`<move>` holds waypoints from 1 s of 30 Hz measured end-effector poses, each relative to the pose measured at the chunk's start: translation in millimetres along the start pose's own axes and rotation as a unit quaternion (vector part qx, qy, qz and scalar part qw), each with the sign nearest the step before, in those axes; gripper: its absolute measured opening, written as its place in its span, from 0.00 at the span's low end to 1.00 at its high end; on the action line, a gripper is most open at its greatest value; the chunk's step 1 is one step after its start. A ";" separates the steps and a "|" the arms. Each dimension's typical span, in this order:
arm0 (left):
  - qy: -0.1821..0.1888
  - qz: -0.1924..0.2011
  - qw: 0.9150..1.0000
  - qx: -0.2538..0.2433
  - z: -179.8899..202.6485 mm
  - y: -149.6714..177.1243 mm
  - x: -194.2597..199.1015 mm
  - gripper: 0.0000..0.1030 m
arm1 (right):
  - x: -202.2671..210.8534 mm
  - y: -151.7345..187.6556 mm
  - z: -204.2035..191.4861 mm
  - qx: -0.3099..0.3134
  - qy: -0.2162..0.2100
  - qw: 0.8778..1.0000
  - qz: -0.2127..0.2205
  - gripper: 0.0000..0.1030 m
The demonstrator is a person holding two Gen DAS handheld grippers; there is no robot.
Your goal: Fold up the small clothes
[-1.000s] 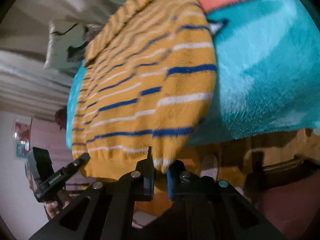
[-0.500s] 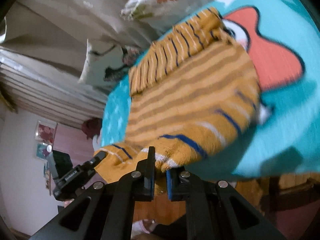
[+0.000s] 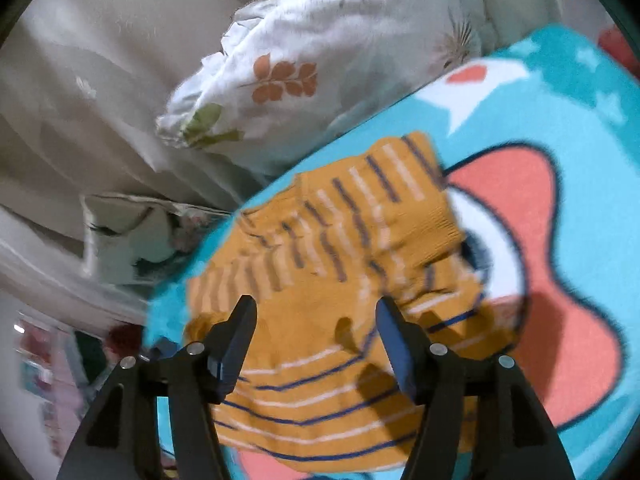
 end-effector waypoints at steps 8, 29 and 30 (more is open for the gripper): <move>-0.030 -0.039 0.998 -0.045 -21.8 26.0 -12.4 0.71 | -26.8 46.1 -1.5 0.220 0.123 0.966 -0.064 0.65; 0.004 -0.062 0.993 0.097 -43.6 -22.3 -61.3 0.19 | -88.6 -51.5 24.0 0.128 0.135 0.982 -0.037 0.16; 0.021 -0.064 0.991 0.119 -45.4 -24.4 -61.6 0.19 | -98.4 -49.9 38.3 0.105 0.149 0.982 -0.054 0.29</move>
Point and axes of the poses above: each gripper's, at about its wrist camera, not at the fingertips, and x roughly against the way its jaws point, z to its right, y to its underside, the point moved 8 cm from there along -x, roughly the way its jaws point, and after that the axes turned 7 degrees about z, right-handed, at the moved point
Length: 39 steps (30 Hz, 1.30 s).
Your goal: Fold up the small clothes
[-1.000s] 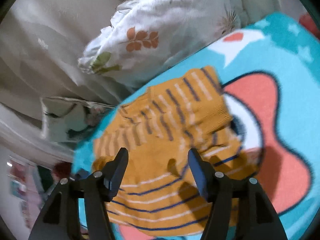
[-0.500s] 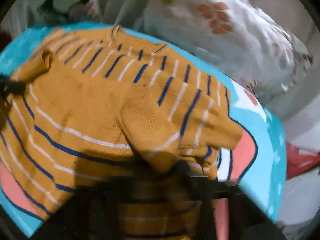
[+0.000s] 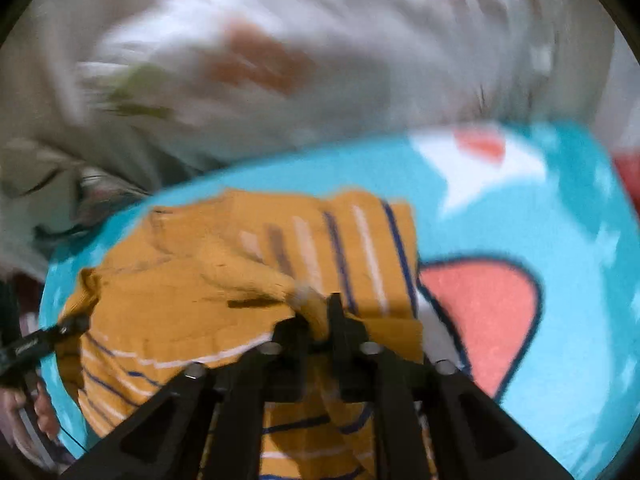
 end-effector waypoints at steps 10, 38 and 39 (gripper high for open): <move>0.021 0.083 0.993 0.085 -24.7 -45.1 47.0 0.59 | 12.0 -0.8 33.3 -0.079 -0.006 0.997 0.022 0.58; -0.056 0.036 0.995 -0.077 9.1 -40.4 -30.5 0.60 | -48.9 -34.0 -9.0 -0.045 0.013 0.999 -0.006 0.53; -0.050 0.035 0.996 -0.065 7.3 -42.0 -29.7 0.60 | -48.8 -38.6 -4.3 -0.066 0.008 0.998 -0.002 0.53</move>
Point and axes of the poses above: each gripper's, at about its wrist camera, not at the fingertips, and x roughly against the way its jaws point, z to its right, y to its underside, the point moved 8 cm from there along -x, roughly the way its jaws point, and after that the axes turned 7 degrees about z, right-handed, at the moved point
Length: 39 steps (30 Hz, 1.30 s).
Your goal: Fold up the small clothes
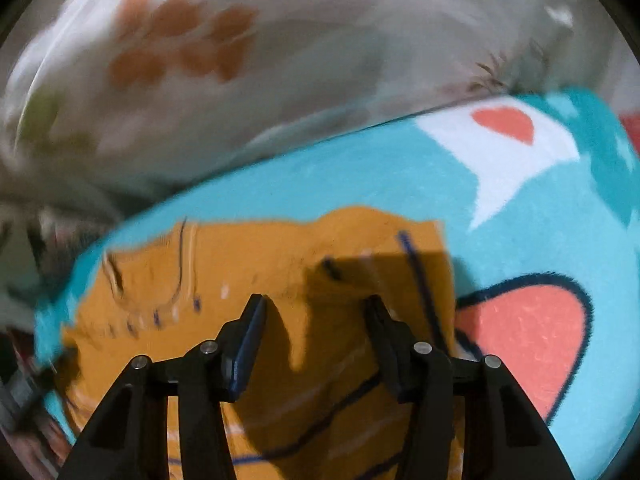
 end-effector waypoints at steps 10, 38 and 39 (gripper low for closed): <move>-0.009 0.066 0.997 0.026 -7.9 -3.6 69.7 0.63 | 83.9 -17.5 20.0 -0.042 -0.057 0.995 0.068 0.58; -0.172 0.102 0.977 0.071 -55.8 185.7 220.9 0.69 | 162.0 138.3 21.9 0.059 -0.139 0.988 0.045 0.58; -0.170 0.099 0.978 0.067 -58.6 182.6 217.2 0.69 | 161.5 138.1 11.2 0.073 -0.135 0.987 0.044 0.58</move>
Point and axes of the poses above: each gripper's, at about its wrist camera, not at the fingertips, and x roughly against the way its jaws point, z to its right, y to its underside, the point moved 8 cm from there along -x, roughly the way its jaws point, and after that the axes turned 7 degrees about z, right-handed, at the moved point
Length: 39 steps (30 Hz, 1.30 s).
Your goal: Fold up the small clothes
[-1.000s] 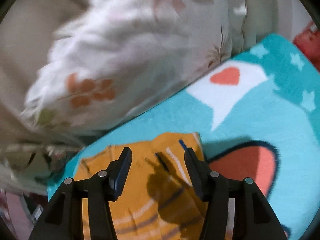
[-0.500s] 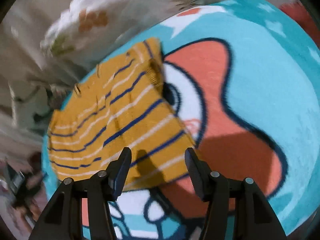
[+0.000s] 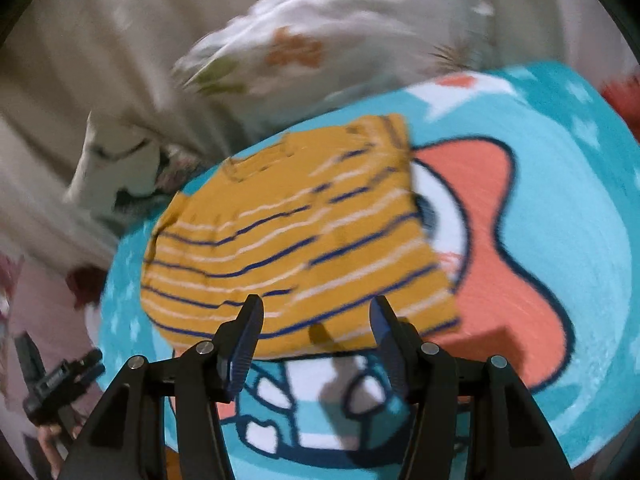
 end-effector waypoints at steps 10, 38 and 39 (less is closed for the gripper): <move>0.024 -0.016 0.997 -0.066 -31.9 -58.7 -32.4 0.70 | -91.5 -20.2 -138.7 0.052 -0.027 0.997 -0.044 0.64; 0.048 -0.088 0.995 -0.029 -70.2 -63.6 -75.1 0.70 | -240.5 2.7 -237.0 0.196 0.120 0.972 -0.049 0.34; 0.043 -0.086 0.995 -0.032 -64.5 -60.2 -71.1 0.70 | -236.9 -0.7 -234.0 0.180 0.103 0.977 -0.051 0.33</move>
Point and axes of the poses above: each gripper's, at about its wrist camera, not at the fingertips, and x roughly against the way its jaws point, z to its right, y to its underside, the point moved 8 cm from there along -x, roughly the way its jaws point, and after that the axes turned 7 degrees about z, right-handed, at the moved point
